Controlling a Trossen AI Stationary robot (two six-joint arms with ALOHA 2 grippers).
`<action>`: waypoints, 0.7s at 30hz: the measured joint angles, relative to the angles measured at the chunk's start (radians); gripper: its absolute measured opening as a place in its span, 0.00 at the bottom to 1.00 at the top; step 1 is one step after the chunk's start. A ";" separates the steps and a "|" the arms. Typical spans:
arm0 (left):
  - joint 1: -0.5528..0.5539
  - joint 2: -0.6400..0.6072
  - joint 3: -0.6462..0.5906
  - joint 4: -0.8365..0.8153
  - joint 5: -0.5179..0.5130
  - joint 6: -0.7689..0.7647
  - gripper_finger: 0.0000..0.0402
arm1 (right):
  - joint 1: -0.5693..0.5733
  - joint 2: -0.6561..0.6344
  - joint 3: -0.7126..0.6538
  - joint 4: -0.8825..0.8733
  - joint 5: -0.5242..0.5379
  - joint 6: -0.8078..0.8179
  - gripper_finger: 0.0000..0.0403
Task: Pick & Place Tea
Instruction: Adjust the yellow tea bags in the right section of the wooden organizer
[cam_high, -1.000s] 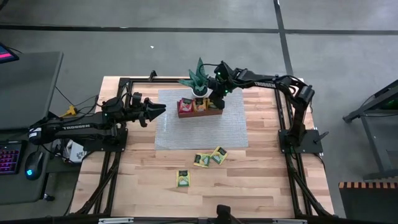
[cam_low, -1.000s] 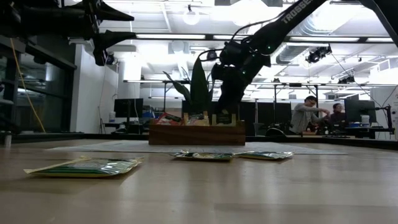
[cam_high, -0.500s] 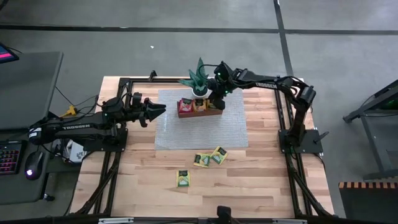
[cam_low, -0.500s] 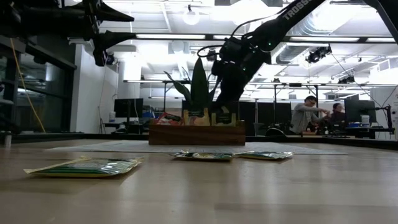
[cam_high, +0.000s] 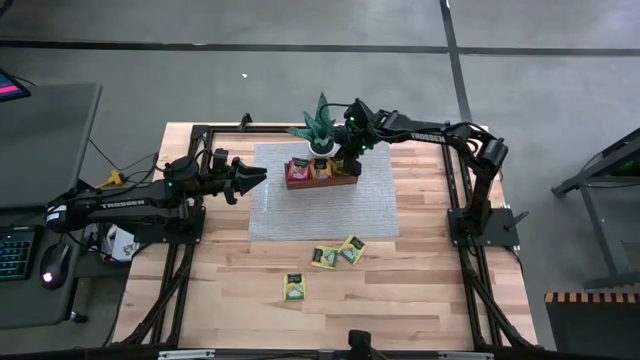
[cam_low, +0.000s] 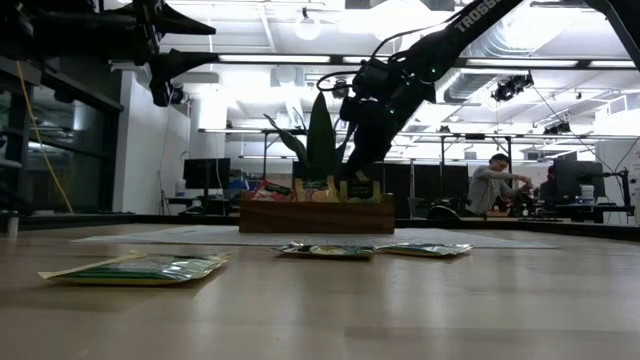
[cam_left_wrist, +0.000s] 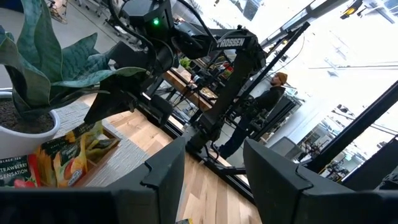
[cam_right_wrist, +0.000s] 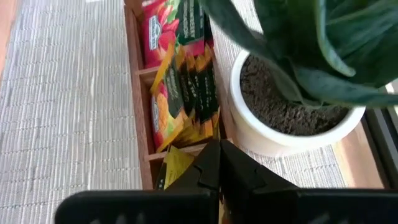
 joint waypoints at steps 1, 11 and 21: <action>0.000 0.000 0.000 0.000 0.000 0.000 0.41 | 0.000 0.000 0.000 0.006 -0.006 0.001 0.00; 0.000 0.000 0.000 0.000 0.000 0.000 0.41 | -0.001 0.000 0.000 -0.050 0.033 0.010 0.04; 0.000 0.000 0.000 0.000 0.000 -0.003 0.41 | -0.001 -0.002 0.000 -0.053 0.073 0.010 0.25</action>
